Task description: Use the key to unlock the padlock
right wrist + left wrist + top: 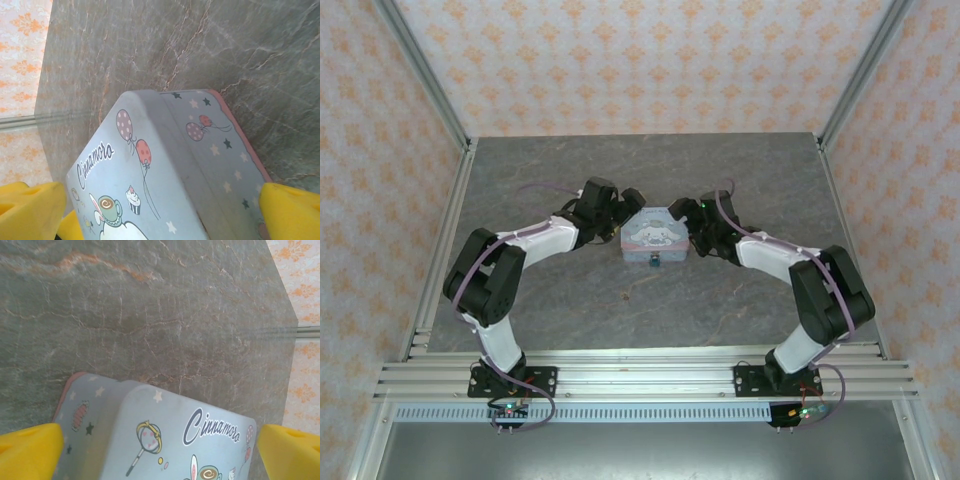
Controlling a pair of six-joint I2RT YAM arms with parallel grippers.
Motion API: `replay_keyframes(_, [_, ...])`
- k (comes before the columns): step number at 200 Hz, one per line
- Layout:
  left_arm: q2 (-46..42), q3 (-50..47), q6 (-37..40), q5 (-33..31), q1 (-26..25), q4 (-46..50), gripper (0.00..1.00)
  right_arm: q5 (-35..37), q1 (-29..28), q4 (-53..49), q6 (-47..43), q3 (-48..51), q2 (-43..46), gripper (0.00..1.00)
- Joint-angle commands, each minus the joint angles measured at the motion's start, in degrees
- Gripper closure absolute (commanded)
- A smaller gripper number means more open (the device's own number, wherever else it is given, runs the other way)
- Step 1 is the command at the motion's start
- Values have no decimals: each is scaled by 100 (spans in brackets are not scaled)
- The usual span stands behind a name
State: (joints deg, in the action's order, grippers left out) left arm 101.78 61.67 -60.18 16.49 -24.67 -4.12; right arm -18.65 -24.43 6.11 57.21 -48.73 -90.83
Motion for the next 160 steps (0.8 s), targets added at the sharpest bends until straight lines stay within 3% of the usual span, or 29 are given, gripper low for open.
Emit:
replay_keyframes(1, [-391, -205, 325, -68, 249, 155, 0, 475, 264, -582, -310, 60, 592, 1])
replay_keyframes(34, [-922, -500, 514, -88, 560, 330, 0, 1295, 518, -2427, -1212, -450, 1225, 1])
replay_keyframes(52, [-1290, -618, 598, -91, 613, 458, 0, 2235, 537, -3293, -936, -746, 1610, 1])
replay_keyframes(64, [-1504, -693, 630, -98, 613, 548, 0, 1447, 819, -2880, -1319, -484, 2041, 1])
replay_keyframes(80, [-1750, -815, 624, -74, 618, 618, 0, 75, 1281, -1206, -1436, 505, 2740, 1])
replay_keyframes(91, [-1931, -909, 608, -53, 612, 678, 0, -69, 1326, -542, -1479, 934, 3093, 1])
replay_keyframes(138, [-2791, -1192, 857, -150, 613, 1400, 0, -479, 787, -927, -1983, 826, 3384, 0])
replay_keyframes(160, [-3076, -1181, 1032, -264, 619, 1816, 0, -743, 167, -1447, -2263, 407, 2900, 14])
